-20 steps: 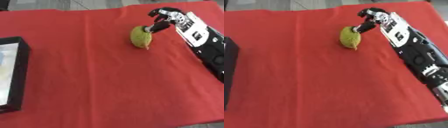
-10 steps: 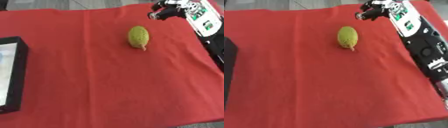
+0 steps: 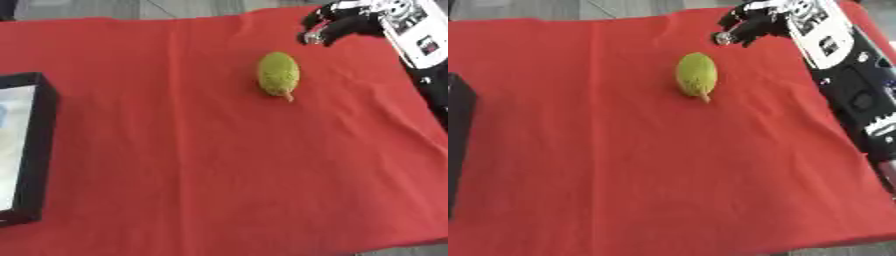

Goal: Pick up the objects with one hand, pass them to the other hand, and then place them into the box on the other side of the table.

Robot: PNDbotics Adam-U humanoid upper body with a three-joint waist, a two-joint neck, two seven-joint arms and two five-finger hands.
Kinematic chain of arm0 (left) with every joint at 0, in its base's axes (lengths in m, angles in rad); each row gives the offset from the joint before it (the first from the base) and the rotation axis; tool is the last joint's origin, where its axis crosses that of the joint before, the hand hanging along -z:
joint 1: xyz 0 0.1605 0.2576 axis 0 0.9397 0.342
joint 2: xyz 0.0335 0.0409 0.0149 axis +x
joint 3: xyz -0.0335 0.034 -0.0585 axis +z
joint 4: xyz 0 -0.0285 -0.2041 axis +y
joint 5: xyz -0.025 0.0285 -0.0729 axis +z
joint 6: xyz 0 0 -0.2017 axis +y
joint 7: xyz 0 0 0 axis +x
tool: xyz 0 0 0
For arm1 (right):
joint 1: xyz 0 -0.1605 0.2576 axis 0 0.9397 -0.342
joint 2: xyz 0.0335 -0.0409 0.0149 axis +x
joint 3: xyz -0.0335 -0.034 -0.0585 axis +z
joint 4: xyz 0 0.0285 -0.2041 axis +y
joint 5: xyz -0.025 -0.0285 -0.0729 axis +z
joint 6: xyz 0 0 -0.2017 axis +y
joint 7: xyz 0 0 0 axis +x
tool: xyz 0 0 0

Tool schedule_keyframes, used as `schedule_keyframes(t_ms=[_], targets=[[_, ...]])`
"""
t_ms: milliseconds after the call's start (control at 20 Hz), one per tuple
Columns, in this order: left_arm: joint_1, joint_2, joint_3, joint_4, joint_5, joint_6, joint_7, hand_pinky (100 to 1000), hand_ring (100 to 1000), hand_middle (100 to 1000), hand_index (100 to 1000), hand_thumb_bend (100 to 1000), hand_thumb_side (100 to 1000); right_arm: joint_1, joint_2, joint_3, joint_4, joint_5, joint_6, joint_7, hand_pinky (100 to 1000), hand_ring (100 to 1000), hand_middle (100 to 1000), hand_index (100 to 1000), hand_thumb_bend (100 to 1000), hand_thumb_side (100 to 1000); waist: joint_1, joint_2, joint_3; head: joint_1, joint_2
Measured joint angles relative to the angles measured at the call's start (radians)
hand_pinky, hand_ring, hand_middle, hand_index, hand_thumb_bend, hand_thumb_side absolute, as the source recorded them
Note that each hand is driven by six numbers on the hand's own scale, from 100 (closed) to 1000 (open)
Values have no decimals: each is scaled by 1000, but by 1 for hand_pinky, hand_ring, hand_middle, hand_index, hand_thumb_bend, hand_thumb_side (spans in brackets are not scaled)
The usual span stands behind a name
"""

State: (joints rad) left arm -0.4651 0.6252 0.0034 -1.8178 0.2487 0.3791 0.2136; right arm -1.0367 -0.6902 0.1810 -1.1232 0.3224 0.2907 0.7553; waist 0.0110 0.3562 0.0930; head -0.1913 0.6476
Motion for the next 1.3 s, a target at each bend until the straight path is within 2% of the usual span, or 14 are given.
schedule_keyframes(t_ms=[300,350,600,850,1300], targets=[[0,0,0,0,0,1,1,903,726,712,759,549,603,9,0,19,-12,12,-16,40,842,876,906,900,241,354,0,1,1,0,0],[0,0,0,0,0,1,1,903,726,712,758,549,602,9,0,22,-12,16,-19,45,847,878,909,910,264,282,0,1,1,0,0],[0,-1,0,0,0,1,1,903,726,712,755,549,599,21,0,36,-12,41,-35,68,848,879,910,912,278,230,1,2,4,-1,0],[-1,-8,0,0,0,1,1,905,726,711,753,548,598,25,5,43,-11,53,-45,83,846,879,911,913,282,216,1,3,6,-1,0],[-1,-8,0,0,0,2,2,906,725,709,749,548,596,25,9,49,-11,42,-55,110,846,879,912,916,283,245,0,5,7,-1,0]])
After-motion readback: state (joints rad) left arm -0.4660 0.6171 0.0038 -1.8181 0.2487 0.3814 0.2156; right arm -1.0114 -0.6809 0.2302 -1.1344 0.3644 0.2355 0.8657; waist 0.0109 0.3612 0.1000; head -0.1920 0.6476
